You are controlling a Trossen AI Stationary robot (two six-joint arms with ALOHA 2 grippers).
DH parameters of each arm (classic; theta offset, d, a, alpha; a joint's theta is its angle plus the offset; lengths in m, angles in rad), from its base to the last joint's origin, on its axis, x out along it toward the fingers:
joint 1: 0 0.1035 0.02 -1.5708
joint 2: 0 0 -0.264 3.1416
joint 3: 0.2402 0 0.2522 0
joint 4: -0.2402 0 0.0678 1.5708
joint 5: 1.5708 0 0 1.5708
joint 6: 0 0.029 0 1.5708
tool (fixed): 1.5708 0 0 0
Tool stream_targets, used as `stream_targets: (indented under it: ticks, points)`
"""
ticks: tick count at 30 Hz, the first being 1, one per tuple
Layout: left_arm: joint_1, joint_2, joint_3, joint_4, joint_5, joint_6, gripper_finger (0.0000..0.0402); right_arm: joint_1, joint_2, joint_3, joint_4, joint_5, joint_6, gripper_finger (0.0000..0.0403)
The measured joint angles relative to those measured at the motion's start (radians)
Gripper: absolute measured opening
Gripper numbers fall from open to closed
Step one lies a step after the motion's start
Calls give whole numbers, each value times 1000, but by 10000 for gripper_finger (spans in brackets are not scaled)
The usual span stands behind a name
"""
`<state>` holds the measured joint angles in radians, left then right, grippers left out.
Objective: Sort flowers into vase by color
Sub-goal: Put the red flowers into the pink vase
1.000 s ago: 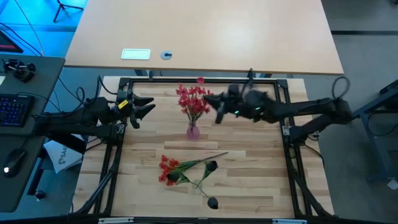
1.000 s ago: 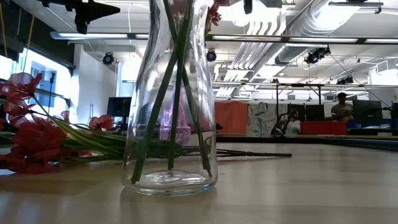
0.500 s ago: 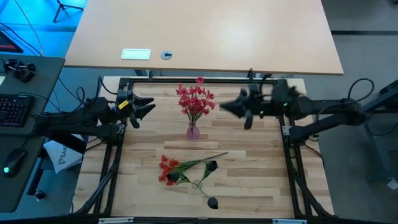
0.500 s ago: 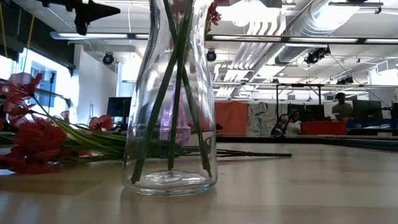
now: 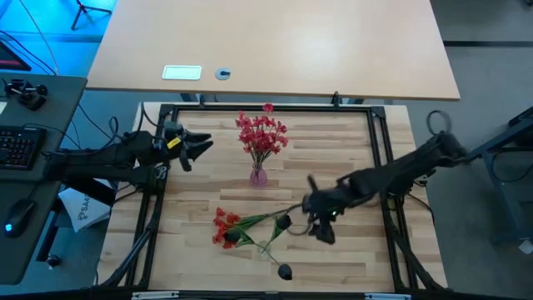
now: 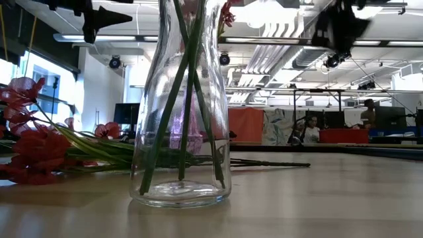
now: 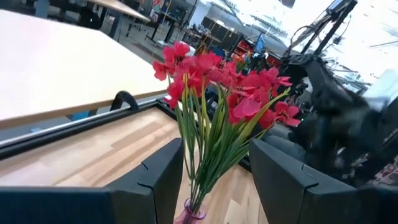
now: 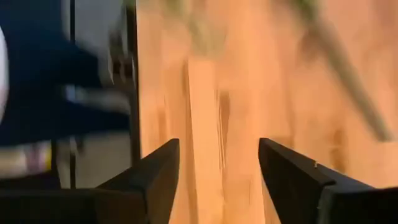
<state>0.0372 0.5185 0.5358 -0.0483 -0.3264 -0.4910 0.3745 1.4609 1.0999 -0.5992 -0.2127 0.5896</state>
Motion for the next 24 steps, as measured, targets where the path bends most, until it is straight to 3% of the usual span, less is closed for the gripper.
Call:
stream_targets:
  ticks: [5, 12, 16, 19, 24]
  points:
    - [0, 20, 0, 1, 2, -6, 169, -31, 86, -128, 217, -98, -88, 220]
    - [0, 26, 0, 1, 8, -6, 169, -136, 93, -274, 388, 82, -288, 192]
    - [0, 27, 0, 1, 8, -34, 169, -167, 120, -341, 576, 97, -365, 182]
    - [-1, 28, 0, 1, 8, -57, 169, -181, 130, -346, 593, 86, -363, 179]
    - [-1, 29, 0, 4, 11, -84, 169, -157, 119, -234, 539, 96, -436, 172]
